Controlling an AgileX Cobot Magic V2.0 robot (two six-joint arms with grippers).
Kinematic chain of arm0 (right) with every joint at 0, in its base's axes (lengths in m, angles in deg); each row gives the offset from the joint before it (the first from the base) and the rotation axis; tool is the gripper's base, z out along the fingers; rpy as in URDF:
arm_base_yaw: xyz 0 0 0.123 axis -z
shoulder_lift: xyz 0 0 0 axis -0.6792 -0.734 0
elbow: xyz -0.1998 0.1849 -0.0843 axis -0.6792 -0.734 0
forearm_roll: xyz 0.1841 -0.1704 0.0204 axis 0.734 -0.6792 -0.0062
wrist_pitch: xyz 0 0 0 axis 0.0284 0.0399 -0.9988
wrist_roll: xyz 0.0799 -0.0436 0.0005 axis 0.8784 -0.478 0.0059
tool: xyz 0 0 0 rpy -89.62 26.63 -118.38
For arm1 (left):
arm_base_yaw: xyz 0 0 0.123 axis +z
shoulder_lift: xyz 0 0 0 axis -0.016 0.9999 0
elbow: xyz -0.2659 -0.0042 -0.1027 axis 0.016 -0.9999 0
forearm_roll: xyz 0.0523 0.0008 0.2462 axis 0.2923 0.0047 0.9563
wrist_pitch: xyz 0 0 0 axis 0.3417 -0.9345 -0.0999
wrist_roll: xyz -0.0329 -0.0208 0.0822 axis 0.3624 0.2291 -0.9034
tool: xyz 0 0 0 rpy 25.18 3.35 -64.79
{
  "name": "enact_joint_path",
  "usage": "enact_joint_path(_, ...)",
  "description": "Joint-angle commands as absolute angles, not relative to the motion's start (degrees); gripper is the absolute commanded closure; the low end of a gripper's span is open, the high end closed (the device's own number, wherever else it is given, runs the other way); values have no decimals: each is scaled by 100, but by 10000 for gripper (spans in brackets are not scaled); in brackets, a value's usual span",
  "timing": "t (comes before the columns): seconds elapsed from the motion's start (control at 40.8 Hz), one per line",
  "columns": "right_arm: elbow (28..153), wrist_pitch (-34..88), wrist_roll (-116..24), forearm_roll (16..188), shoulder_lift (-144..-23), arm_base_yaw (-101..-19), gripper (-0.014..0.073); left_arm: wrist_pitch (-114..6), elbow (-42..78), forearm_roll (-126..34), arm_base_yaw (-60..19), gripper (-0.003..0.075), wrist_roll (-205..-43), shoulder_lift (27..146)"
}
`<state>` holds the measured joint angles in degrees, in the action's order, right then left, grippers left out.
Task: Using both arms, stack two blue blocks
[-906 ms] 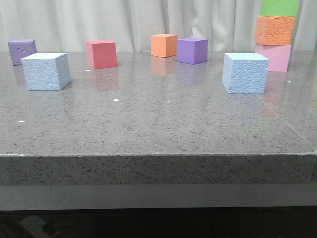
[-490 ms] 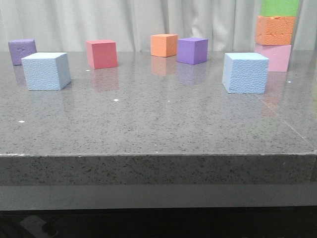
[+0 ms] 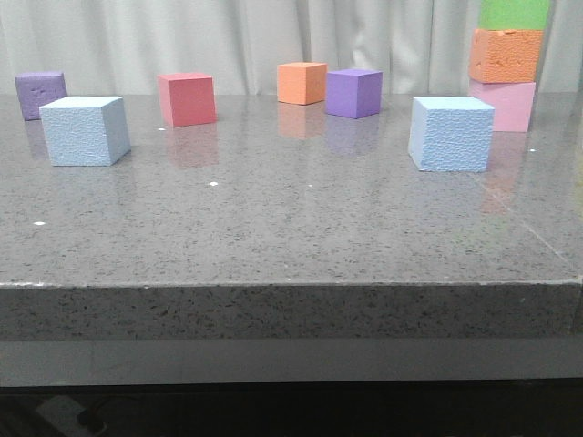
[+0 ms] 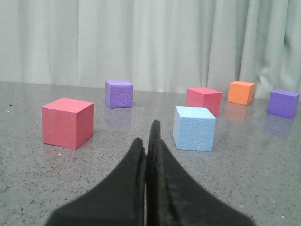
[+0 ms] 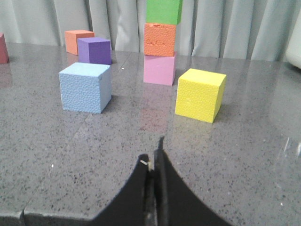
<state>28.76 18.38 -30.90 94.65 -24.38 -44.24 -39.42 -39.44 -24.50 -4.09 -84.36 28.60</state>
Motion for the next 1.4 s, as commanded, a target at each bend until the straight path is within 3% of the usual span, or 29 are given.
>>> enact_joint_path(0.0,3003,1152,-3118,9433,-2338,-4391,713,-3356,-3827,-2461,-461,741,-8436,2757)
enact_joint_path(0.22,4009,1607,-3118,9433,-2359,-4391,713,-3679,-2836,-2461,-461,741,-8436,2770)
enact_joint_path(0.612,6510,4202,-3118,9433,-3866,-4391,713,-6734,-66,-2461,-461,741,-8436,4180)
enact_joint_path(0.931,6644,4204,-3118,9457,-4444,-4391,713,-6859,-65,-2527,-461,741,-8436,4943)
enact_joint_path(1.372,6644,4186,-3118,9457,-4444,-4391,713,-6846,-211,-2527,-461,741,-8436,5046)
